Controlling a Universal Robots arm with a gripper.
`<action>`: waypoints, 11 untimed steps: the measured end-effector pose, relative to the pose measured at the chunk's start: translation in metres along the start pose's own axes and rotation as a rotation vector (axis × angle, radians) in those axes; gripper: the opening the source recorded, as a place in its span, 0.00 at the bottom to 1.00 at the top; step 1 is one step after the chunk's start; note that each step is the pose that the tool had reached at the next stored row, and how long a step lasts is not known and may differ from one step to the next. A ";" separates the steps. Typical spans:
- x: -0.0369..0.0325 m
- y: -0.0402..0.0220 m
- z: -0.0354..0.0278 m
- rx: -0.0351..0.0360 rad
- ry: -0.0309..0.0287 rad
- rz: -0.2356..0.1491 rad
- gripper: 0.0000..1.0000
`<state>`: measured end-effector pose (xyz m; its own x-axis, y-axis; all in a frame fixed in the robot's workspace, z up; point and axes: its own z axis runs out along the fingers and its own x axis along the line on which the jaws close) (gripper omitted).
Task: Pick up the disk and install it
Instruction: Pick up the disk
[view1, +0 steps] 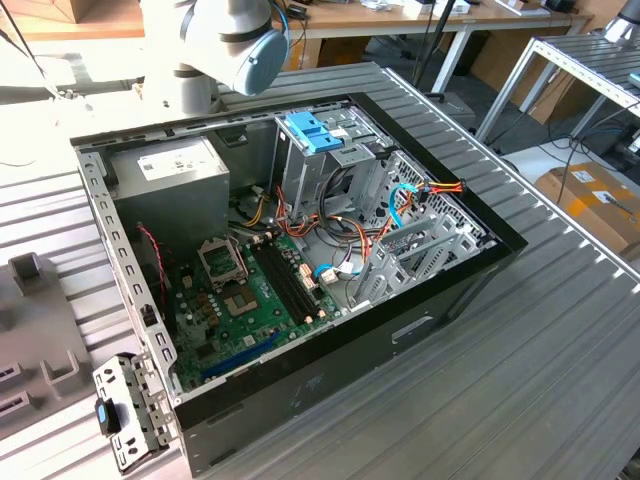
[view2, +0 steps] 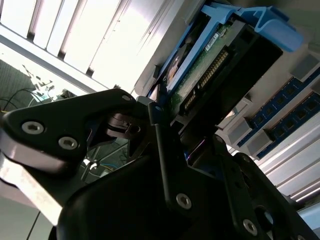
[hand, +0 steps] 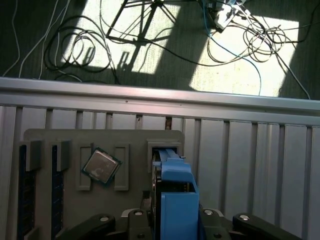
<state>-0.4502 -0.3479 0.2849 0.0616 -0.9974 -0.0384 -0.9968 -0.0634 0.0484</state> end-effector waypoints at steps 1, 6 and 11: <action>0.0000 0.0000 -0.0011 -0.0003 -0.0002 0.000 0.37; -0.0001 0.0002 -0.0038 0.0001 -0.0067 0.000 0.37; -0.0002 0.0003 -0.0078 0.0005 -0.0142 -0.001 0.37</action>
<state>-0.4501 -0.3480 0.2927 0.0616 -0.9967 -0.0525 -0.9968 -0.0642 0.0479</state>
